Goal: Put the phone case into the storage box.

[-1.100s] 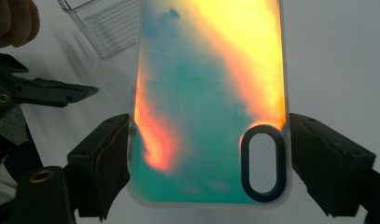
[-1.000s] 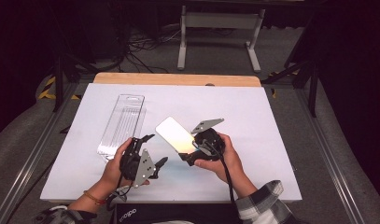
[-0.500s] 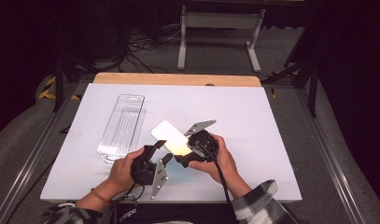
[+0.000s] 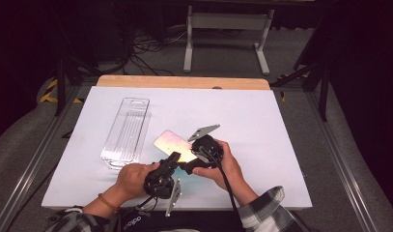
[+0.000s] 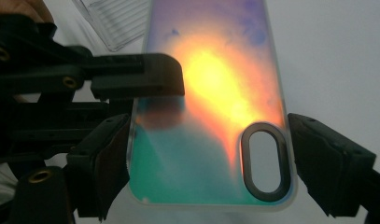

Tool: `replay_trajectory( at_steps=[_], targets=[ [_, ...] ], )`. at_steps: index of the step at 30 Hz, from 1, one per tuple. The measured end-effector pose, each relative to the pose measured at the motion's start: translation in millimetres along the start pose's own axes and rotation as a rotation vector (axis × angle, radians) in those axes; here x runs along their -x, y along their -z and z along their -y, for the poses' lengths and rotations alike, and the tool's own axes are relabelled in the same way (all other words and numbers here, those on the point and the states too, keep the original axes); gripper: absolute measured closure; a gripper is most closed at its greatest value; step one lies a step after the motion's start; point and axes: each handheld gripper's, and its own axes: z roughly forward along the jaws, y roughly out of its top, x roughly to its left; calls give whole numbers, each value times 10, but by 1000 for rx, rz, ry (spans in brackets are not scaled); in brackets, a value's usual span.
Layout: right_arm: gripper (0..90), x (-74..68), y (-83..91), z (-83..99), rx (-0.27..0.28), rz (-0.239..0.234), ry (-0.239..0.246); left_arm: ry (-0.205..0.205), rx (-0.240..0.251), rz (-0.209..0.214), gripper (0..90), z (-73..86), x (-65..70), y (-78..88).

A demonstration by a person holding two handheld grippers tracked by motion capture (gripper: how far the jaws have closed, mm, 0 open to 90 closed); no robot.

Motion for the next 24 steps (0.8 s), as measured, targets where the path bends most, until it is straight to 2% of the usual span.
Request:
replay_trajectory(
  at_steps=[1, 5, 7, 9, 14, 17, 24],
  targets=[
    [174, 3, 3, 0, 4, -3, -6, 4, 1, 12, 761, 3, 11, 3],
    [172, 22, 24, -5, 9, -19, -18, -6, 10, 7, 803, 8, 10, 6],
    [173, 29, 35, -7, 21, -27, -27, 15, 18, 26, 809, 23, -20, 13],
    [173, 25, 49, -9, 32, -25, -26, 11, 17, 16, 810, 22, -29, 20],
    [164, 14, 103, -12, 55, -33, -31, 43, 19, 10, 813, 40, -68, 31],
    [154, 8, 167, -1, 72, -17, -17, 58, 7, 16, 813, 61, -107, 42],
    [150, -20, 323, 21, 156, 0, 59, 150, 40, 38, 813, 98, -188, 58]
  ],
)
